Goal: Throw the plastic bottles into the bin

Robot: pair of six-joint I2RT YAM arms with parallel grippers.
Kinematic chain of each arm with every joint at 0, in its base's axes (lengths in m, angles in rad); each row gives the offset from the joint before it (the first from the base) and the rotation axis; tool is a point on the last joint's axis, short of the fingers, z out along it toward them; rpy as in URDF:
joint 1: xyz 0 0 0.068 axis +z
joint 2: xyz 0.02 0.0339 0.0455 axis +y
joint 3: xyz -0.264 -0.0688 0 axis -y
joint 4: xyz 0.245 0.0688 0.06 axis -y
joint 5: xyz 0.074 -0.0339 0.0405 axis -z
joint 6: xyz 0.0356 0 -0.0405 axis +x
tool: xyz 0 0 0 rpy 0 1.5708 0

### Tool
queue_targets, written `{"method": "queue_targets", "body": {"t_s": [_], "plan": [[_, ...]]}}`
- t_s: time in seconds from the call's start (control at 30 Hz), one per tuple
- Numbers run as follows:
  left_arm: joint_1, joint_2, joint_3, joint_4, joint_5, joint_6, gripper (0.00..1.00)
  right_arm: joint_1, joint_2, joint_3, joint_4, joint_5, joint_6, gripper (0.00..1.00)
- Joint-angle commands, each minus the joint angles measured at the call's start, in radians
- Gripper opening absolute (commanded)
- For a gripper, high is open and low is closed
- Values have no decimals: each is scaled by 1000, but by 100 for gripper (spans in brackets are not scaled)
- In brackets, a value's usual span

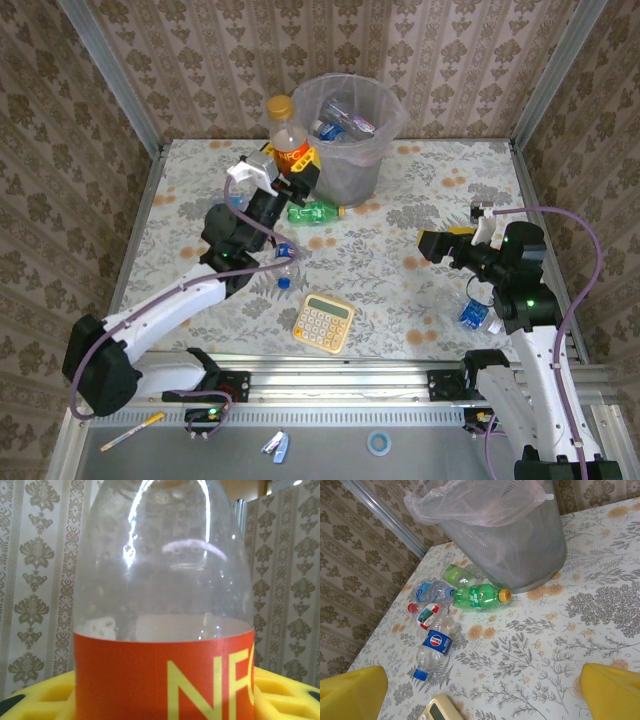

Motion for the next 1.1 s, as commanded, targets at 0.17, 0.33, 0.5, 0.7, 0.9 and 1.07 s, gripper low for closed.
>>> {"method": "queue_targets", "body": {"t_s": [0.17,0.33,0.5,0.7,0.9,1.07], "plan": [[98,252,354,-242,108,-107,51,6,-16,30,-8,18,-33,100],[139,570,853,-839,132,-95,72,7,-13,47,-28,2,-36,100],[171,633,1022,-1122,68,-81,100,8,-30,62,-95,12,-45,100],[181,436,876,-1061,56,-128,100,8,-32,52,-102,12,-10,100],[171,226,706,-970,62,-153,100,9,-18,75,-219,117,31,100],[168,94,573,-904,132,-149,100,6,34,120,-379,231,73,100]]}}
